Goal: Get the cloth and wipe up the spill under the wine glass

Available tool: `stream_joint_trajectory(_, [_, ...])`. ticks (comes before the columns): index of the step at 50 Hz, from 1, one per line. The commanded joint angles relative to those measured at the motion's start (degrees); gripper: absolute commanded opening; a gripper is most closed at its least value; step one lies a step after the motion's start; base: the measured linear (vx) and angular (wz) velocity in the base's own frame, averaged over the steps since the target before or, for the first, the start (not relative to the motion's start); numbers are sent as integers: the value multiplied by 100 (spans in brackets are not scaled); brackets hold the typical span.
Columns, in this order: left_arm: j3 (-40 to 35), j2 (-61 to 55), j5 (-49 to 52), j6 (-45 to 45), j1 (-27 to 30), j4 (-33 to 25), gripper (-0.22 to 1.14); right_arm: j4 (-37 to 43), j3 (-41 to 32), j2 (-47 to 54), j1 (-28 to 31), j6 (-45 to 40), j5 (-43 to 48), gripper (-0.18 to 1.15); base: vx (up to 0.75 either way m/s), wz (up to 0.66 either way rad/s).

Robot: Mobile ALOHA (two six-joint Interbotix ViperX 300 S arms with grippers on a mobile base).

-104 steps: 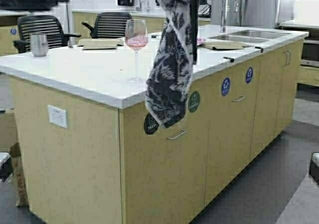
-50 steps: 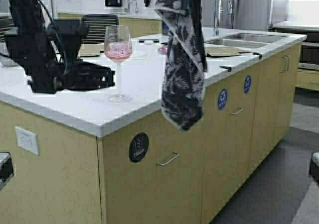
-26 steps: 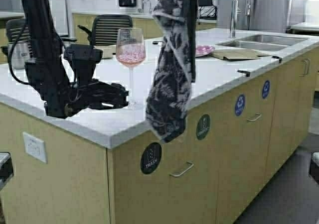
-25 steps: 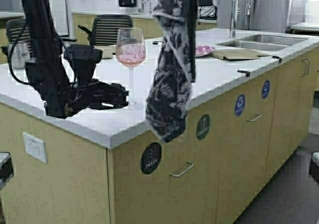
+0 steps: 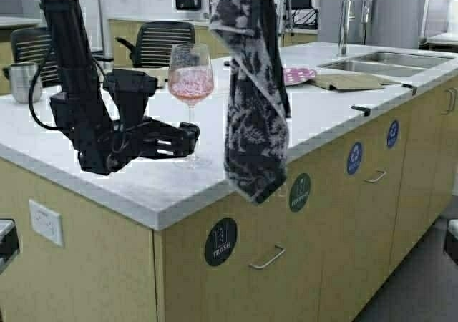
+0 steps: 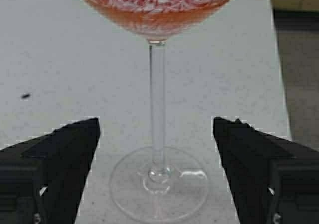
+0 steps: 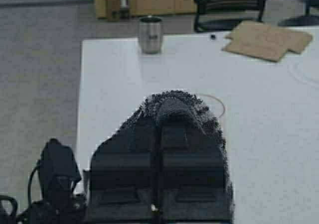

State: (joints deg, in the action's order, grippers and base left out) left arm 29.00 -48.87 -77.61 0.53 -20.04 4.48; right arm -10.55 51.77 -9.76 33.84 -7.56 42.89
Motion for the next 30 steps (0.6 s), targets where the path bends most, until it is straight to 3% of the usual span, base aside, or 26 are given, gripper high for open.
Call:
stream_joint_trajectory(1, [-272, 0, -44, -18, -70, 18, 100, 18, -70, -79, 9, 0, 79, 5, 8, 2])
stream_joint_trajectory(30, [-1195, -431, -35, -53, -211, -26, 98, 35, -70, -79, 9, 9, 79, 5, 5, 1])
